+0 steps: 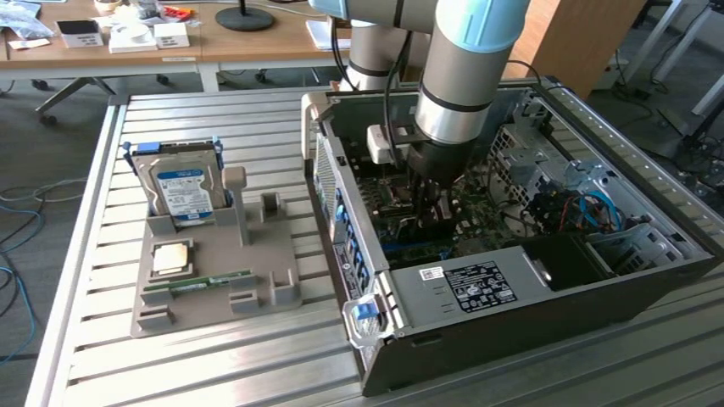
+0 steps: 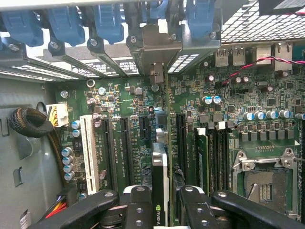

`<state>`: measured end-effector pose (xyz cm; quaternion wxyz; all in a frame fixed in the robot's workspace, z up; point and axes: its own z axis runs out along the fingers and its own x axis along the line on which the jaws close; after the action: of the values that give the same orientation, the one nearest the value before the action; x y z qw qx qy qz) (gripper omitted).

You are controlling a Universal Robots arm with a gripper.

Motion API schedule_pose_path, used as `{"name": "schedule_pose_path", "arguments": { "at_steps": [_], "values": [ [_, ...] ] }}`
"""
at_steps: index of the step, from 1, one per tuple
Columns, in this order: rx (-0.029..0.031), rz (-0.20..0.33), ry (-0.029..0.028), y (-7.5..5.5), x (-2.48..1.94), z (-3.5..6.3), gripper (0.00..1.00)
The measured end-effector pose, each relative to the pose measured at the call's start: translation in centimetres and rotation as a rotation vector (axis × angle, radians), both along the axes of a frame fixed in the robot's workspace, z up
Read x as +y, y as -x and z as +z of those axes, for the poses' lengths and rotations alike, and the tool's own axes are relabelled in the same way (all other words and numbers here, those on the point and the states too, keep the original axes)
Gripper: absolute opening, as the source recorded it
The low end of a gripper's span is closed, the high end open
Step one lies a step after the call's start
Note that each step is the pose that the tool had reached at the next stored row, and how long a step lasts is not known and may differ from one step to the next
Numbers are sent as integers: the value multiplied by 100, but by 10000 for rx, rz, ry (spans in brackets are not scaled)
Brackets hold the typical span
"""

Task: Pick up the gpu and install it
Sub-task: 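Insert the gpu into the slot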

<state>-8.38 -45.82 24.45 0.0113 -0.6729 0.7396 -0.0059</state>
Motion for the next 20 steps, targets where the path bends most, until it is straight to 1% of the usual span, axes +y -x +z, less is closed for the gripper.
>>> {"name": "schedule_pose_path", "arguments": {
  "at_steps": [4, 20],
  "values": [
    [-1, 0, 0, 0, 0, -17, 27],
    [1, 0, 3, 20, 0, -25, 27]
  ]
}}
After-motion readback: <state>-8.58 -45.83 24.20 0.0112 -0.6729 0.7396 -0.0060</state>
